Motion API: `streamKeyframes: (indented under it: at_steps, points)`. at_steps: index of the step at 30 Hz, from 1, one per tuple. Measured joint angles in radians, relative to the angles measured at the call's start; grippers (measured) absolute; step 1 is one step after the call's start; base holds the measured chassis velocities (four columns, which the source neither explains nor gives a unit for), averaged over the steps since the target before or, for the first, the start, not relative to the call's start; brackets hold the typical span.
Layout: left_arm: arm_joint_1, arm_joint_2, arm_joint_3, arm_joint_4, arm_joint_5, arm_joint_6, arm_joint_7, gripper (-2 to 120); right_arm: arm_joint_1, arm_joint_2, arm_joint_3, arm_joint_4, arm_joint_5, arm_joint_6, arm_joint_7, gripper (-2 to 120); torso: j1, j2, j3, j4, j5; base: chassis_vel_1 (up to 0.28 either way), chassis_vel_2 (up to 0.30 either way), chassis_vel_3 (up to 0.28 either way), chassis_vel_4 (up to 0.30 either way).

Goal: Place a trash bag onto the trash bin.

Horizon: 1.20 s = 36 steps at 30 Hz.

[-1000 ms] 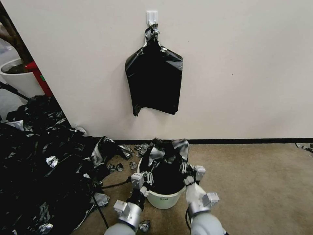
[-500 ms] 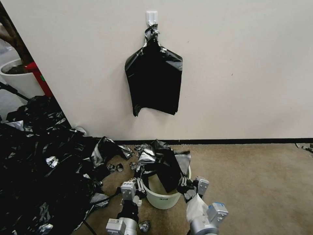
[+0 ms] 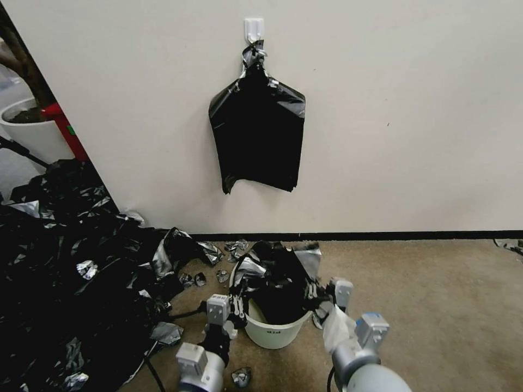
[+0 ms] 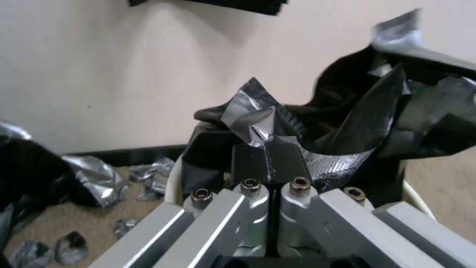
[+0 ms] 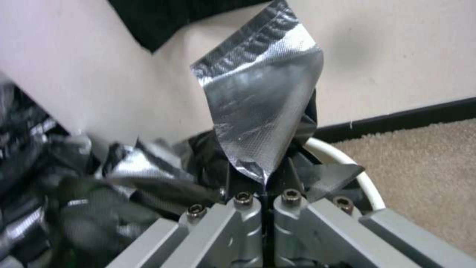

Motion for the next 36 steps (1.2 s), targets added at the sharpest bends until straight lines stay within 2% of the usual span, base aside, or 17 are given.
streamKeyframes:
  at_steps: [1, 2, 4, 6, 8, 10, 11, 12, 13, 16, 18, 22, 27, 36]
  points:
    - [-0.006, 0.029, -0.022, -0.022, -0.01, 0.052, 0.038, 0, 0.018, -0.021, 0.003, 0.011, 0.021, -0.059, 0.013, 0, 0.0, 0.0, 0.0, 0.0, 0.0003, 0.0, 0.0, 0.0, 0.0]
    - [-0.006, 0.029, -0.022, -0.022, -0.01, 0.052, 0.038, 0, 0.018, -0.021, 0.003, 0.011, 0.021, -0.059, 0.013, 0, 0.0, 0.0, 0.0, 0.0, 0.0003, 0.0, 0.0, 0.0, 0.0]
    - [-0.003, 0.061, -0.031, -0.052, -0.011, 0.116, 0.03, 0, 0.024, -0.053, 0.001, 0.038, 0.059, -0.125, 0.069, 0, 0.0, 0.0, 0.0, -0.0001, 0.0003, 0.0, 0.0, 0.0, 0.0]
    - [0.006, 0.089, -0.023, -0.085, -0.011, 0.179, -0.031, 0, 0.023, -0.092, 0.0, 0.077, 0.11, -0.194, 0.141, 0, 0.0, 0.0, 0.0, -0.0001, 0.0003, 0.0, 0.0, 0.0, 0.0]
    - [0.009, 0.095, -0.019, -0.093, -0.012, 0.192, -0.05, 0, 0.02, -0.102, -0.001, 0.087, 0.123, -0.209, 0.157, 0, 0.0, 0.0, 0.0, -0.0001, 0.0002, 0.0, 0.0, 0.0, 0.0]
    - [0.027, 0.124, 0.009, -0.126, -0.016, 0.251, -0.145, 0, -0.006, -0.143, -0.012, 0.129, 0.172, -0.265, 0.23, 0, 0.0, 0.0, 0.0, -0.0001, 0.0001, 0.0, 0.0, 0.0, 0.0]
    - [0.027, 0.124, 0.009, -0.126, -0.016, 0.251, -0.145, 0, -0.006, -0.143, -0.012, 0.129, 0.172, -0.265, 0.23, 0, 0.0, 0.0, 0.0, -0.0001, 0.0001, 0.0, 0.0, 0.0, 0.0]
    - [0.03, 0.129, 0.015, -0.132, -0.019, 0.261, -0.165, 0, -0.012, -0.148, -0.016, 0.134, 0.177, -0.27, 0.238, 0, 0.0, 0.0, 0.0, -0.0001, 0.0002, 0.0, 0.0, 0.0, 0.0]
    - [0.04, 0.143, 0.032, -0.147, -0.029, 0.284, -0.215, 0, -0.032, -0.159, -0.027, 0.142, 0.187, -0.282, 0.255, 0, 0.0, 0.0, 0.0, -0.0002, 0.0002, 0.0, 0.0, 0.0, 0.0]
    - [0.046, 0.152, 0.043, -0.158, -0.037, 0.295, -0.245, 0, -0.043, -0.16, -0.036, 0.141, 0.189, -0.286, 0.26, 0, 0.0, 0.0, 0.0, -0.0002, 0.0003, 0.0, 0.0, 0.0, 0.0]
    - [0.052, 0.162, 0.059, -0.175, -0.056, 0.319, -0.293, 0, -0.048, -0.144, -0.057, 0.124, 0.187, -0.289, 0.263, 0, 0.0, 0.0, 0.0, -0.0002, 0.0003, 0.0, 0.0, 0.0, 0.0]
    - [0.057, 0.169, 0.068, -0.186, -0.084, 0.353, -0.329, 0, -0.046, -0.14, -0.081, 0.105, 0.169, -0.296, 0.264, 0, 0.0, 0.0, 0.0, -0.0002, 0.0003, 0.0, 0.0, 0.0, 0.0]
    - [0.06, 0.173, 0.073, -0.179, -0.101, 0.382, -0.348, 0, -0.045, -0.144, -0.098, 0.08, 0.144, -0.316, 0.262, 0, 0.0, 0.0, 0.0, -0.0002, 0.0003, 0.0, 0.0, 0.0, 0.0]
    - [0.015, 0.122, 0.099, -0.086, -0.105, 0.401, -0.358, 0, -0.02, -0.123, -0.122, -0.009, 0.076, -0.337, 0.241, 0, 0.0, 0.0, 0.0, -0.0002, 0.0003, 0.0, 0.0, 0.0, 0.0]
